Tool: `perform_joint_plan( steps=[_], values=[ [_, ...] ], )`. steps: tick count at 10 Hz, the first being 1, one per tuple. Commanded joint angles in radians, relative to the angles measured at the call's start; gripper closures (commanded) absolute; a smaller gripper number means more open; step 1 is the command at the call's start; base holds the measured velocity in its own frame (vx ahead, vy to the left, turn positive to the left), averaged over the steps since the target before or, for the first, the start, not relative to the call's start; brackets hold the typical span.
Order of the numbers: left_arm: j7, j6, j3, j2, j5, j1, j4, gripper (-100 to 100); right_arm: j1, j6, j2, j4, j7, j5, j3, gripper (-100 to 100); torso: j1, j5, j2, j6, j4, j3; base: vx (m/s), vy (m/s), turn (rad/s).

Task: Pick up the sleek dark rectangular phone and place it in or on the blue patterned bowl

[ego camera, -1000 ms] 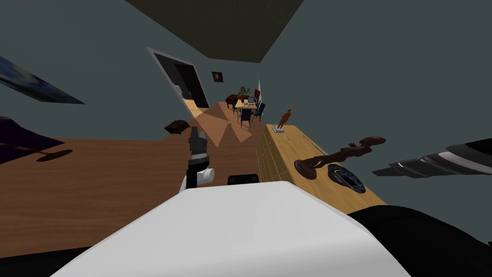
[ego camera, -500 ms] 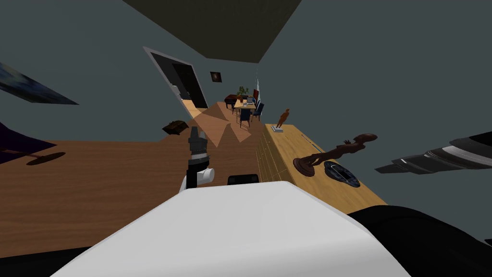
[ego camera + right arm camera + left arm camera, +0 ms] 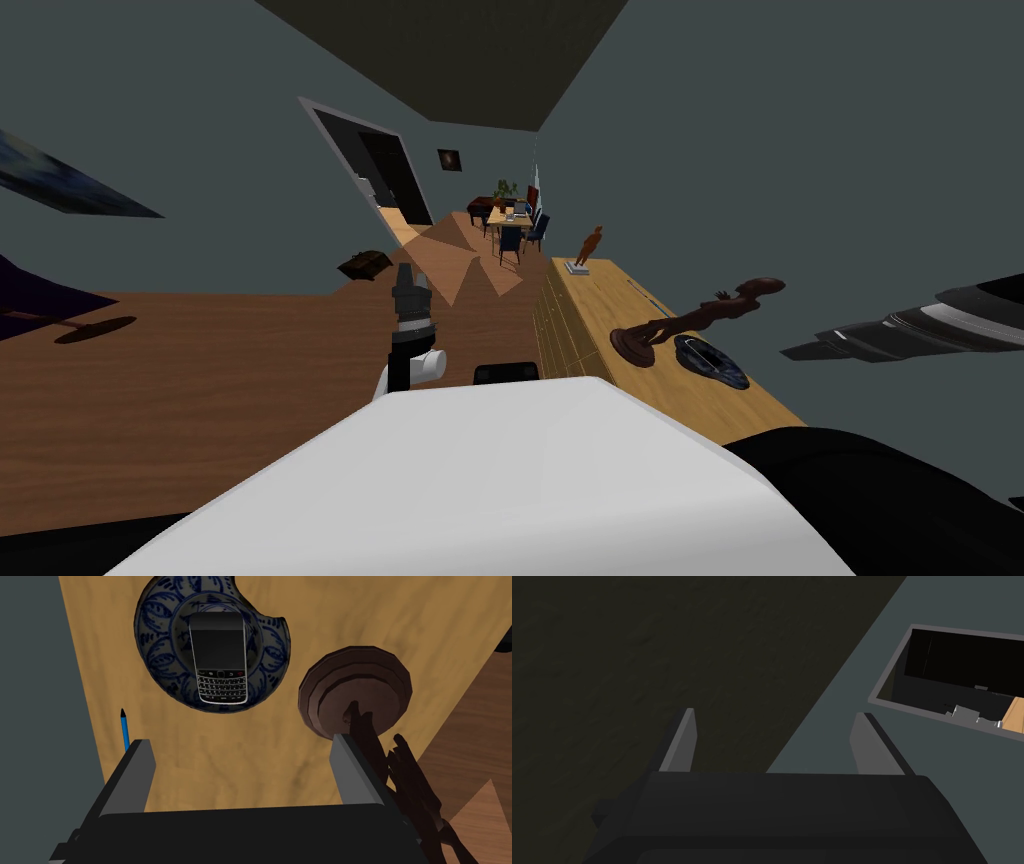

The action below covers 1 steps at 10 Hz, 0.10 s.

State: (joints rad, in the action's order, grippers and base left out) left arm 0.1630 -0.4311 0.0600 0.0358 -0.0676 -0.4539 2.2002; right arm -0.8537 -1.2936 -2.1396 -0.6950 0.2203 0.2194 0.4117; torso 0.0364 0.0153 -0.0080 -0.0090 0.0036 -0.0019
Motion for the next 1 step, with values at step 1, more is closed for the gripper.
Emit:
perform_joint_plan(
  steps=[1],
  values=[
    [0.0,0.0,0.0,0.0,0.0,0.0,0.0,0,0.0,0.0,0.0,0.0,0.0,0.0,0.0,0,0.0,0.0,0.0,0.0,0.0,0.0,0.0,0.0,0.0]
  ],
)
